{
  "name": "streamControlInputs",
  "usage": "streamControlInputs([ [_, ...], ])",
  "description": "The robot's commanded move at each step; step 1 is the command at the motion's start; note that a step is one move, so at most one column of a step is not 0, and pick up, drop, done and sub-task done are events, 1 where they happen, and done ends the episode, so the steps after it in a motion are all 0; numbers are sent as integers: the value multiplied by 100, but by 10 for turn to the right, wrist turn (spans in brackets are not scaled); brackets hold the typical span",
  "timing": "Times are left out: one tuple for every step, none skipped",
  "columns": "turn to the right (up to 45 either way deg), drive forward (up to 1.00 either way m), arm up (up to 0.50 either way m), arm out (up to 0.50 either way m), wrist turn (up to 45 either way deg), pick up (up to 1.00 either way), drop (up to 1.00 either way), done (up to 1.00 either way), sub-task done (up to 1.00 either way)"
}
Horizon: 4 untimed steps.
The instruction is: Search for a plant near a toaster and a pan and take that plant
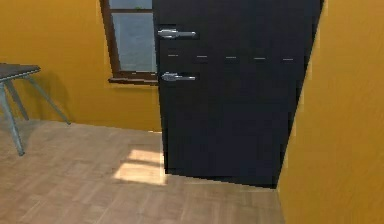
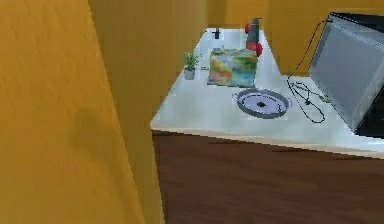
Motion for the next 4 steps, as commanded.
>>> streamControlInputs([
  [450, 0, 0, 0, 0, 0, 0, 0, 0],
  [450, 0, 0, 0, 0, 0, 0, 0, 0],
  [300, 0, 0, 0, 0, 0, 0, 0, 0],
  [0, 45, 0, 0, 0, 0, 0, 0, 0],
])
